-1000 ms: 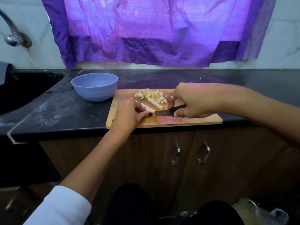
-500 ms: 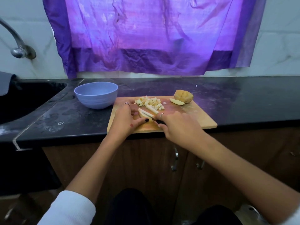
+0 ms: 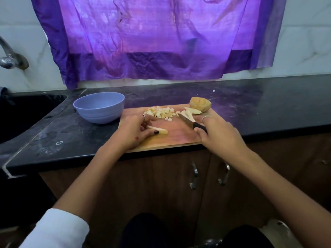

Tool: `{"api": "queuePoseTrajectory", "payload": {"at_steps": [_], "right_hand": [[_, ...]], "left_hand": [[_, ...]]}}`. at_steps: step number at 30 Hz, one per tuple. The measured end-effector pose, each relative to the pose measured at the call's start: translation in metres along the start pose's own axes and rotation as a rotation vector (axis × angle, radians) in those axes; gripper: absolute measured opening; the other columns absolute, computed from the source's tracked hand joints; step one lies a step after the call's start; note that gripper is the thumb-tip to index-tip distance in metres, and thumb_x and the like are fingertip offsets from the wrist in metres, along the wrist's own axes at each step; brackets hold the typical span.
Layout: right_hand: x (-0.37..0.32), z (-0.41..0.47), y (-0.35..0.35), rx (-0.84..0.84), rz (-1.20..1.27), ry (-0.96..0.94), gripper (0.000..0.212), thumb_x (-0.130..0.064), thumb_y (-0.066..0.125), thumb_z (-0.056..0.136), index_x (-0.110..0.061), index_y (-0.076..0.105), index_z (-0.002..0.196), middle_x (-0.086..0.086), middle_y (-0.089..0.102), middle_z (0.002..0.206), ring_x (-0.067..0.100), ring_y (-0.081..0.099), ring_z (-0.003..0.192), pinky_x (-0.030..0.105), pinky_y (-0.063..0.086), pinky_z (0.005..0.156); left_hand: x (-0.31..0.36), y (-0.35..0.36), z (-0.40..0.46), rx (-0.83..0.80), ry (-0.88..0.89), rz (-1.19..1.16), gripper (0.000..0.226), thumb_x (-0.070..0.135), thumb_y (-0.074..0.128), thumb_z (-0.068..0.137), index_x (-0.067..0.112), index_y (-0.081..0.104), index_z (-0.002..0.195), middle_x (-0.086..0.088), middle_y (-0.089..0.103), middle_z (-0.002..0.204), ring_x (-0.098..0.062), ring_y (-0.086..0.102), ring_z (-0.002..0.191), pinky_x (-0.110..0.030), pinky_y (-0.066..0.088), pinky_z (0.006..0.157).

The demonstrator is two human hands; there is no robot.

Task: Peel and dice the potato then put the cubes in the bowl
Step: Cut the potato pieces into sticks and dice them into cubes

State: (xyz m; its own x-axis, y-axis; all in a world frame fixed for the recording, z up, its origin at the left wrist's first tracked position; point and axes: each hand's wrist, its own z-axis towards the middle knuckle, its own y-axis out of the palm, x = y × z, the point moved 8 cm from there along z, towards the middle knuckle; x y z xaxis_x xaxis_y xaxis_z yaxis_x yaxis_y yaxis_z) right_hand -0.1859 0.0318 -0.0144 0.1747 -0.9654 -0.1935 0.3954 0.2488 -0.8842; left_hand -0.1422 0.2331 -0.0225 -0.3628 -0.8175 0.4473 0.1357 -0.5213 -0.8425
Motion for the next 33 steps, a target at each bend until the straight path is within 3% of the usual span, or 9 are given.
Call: {"api": "queuePoseTrajectory", "payload": {"at_steps": [4,7,11,15,20,23,28,32,33], "right_hand": [[-0.011,-0.001,0.002,-0.073,0.244,-0.076,0.038,-0.031,0.054,0.096,-0.027,0.053,0.134,0.000,0.062,0.115,0.015,0.055,0.098,0.027,0.039,0.073],[-0.022,0.003,0.011,-0.129,0.287,-0.103,0.036,-0.028,0.053,0.097,-0.028,0.052,0.133,0.002,0.062,0.113,0.017,0.053,0.096,0.029,0.040,0.074],[-0.030,0.006,0.018,-0.198,0.202,-0.137,0.033,-0.031,0.044,0.100,-0.036,0.043,0.133,0.001,0.062,0.116,0.022,0.054,0.101,0.036,0.044,0.077],[-0.030,0.016,0.012,-0.140,0.108,-0.172,0.028,-0.033,0.042,0.100,-0.035,0.044,0.127,-0.002,0.064,0.098,0.022,0.059,0.094,0.037,0.045,0.074],[-0.036,0.021,0.020,-0.264,0.104,-0.225,0.024,-0.031,0.043,0.099,-0.037,0.045,0.123,-0.004,0.059,0.083,0.018,0.060,0.080,0.042,0.051,0.075],[-0.040,0.025,0.018,-0.275,0.120,-0.239,0.024,-0.031,0.046,0.099,-0.035,0.050,0.123,-0.006,0.057,0.080,0.015,0.058,0.074,0.040,0.051,0.074],[-0.045,0.034,0.008,-0.244,0.102,-0.278,0.022,-0.026,0.050,0.098,-0.027,0.060,0.118,-0.018,0.040,0.061,-0.001,0.048,0.055,0.020,0.034,0.052],[-0.050,0.043,0.005,-0.272,0.064,-0.307,0.022,-0.025,0.051,0.097,-0.027,0.064,0.115,-0.018,0.046,0.067,0.005,0.052,0.071,0.030,0.045,0.069],[-0.051,0.045,0.005,-0.285,0.069,-0.308,0.022,-0.023,0.051,0.097,-0.027,0.064,0.114,-0.017,0.049,0.066,0.007,0.054,0.073,0.026,0.045,0.069]], "left_hand": [[-0.007,-0.007,-0.008,0.135,-0.034,-0.041,0.046,0.026,0.073,0.083,0.018,0.059,0.127,0.004,0.062,0.084,-0.008,0.058,0.076,-0.010,0.045,0.069],[-0.006,-0.003,-0.011,0.161,-0.053,-0.051,0.035,0.030,0.073,0.083,0.017,0.066,0.114,0.007,0.059,0.077,-0.004,0.054,0.068,-0.005,0.041,0.059],[-0.013,0.000,-0.017,0.215,-0.144,-0.063,0.034,0.046,0.070,0.080,0.017,0.070,0.097,0.005,0.059,0.082,-0.005,0.055,0.074,-0.018,0.042,0.065],[-0.015,-0.003,-0.025,0.276,-0.181,-0.055,0.024,0.041,0.074,0.079,0.024,0.061,0.070,0.007,0.051,0.081,-0.007,0.050,0.072,-0.013,0.032,0.058],[-0.013,0.000,-0.029,0.330,-0.188,-0.123,0.019,0.031,0.077,0.079,0.014,0.070,0.075,0.001,0.061,0.092,-0.011,0.058,0.078,-0.027,0.045,0.067],[-0.013,0.001,-0.028,0.352,-0.188,-0.150,0.017,0.029,0.077,0.079,0.013,0.073,0.076,0.002,0.063,0.094,-0.012,0.060,0.079,-0.026,0.046,0.067],[-0.017,0.004,-0.024,0.346,-0.199,-0.191,0.018,0.026,0.079,0.077,0.017,0.066,0.067,0.003,0.061,0.096,-0.011,0.058,0.081,-0.021,0.041,0.063],[-0.015,0.003,-0.024,0.334,-0.209,-0.213,0.022,0.022,0.079,0.077,0.017,0.063,0.063,0.003,0.060,0.094,-0.011,0.058,0.081,-0.025,0.045,0.066],[-0.015,0.003,-0.024,0.328,-0.213,-0.214,0.023,0.022,0.079,0.077,0.017,0.062,0.062,0.003,0.060,0.092,-0.011,0.057,0.079,-0.025,0.044,0.066]]}}
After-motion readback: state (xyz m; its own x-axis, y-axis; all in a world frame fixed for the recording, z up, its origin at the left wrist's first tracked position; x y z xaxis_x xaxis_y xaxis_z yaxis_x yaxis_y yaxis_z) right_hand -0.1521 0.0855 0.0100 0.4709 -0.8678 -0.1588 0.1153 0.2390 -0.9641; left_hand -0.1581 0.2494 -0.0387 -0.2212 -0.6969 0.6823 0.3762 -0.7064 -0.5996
